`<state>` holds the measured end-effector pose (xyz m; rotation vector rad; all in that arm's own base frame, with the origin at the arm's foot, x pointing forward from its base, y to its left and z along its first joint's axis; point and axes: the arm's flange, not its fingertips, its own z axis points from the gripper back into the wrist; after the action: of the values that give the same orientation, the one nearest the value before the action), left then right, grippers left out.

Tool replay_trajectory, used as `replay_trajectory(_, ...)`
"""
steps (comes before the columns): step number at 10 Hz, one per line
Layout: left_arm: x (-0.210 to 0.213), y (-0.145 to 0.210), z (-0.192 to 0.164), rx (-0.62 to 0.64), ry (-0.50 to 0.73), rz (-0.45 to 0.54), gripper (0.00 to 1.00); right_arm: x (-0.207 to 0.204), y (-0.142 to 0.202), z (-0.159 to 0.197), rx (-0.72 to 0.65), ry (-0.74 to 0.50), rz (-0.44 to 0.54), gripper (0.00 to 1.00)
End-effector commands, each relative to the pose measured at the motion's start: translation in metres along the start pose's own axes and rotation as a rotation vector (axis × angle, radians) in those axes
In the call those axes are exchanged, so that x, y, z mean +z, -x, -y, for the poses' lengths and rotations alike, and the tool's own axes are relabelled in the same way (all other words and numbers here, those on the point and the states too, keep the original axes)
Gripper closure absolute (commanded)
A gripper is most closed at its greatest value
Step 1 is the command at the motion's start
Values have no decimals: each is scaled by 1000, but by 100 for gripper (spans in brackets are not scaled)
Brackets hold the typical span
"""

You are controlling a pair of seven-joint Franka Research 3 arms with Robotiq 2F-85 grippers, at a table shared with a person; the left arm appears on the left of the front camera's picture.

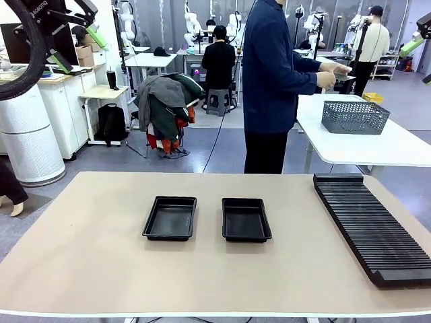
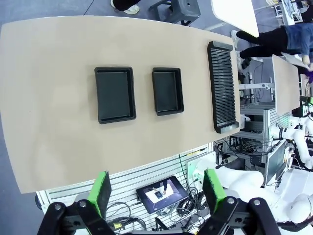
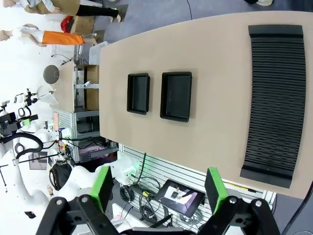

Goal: Inspect and transfer BCBs to ESD trays.
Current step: Pick up the Blank PCB from the PCB Rack and place it in the left ESD tray.

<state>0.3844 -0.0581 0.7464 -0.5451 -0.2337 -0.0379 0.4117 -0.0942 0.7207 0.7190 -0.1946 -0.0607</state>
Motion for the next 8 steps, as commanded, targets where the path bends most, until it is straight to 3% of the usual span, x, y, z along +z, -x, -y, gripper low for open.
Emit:
replay_trajectory(1, 4, 3, 1, 17, -40, -3, 0, 11, 2, 4, -29, 28, -4, 0)
replay_trajectory(8, 19, 5, 10, 21, -123, 12, 0, 27, 11, -6, -39, 75, 19, 0)
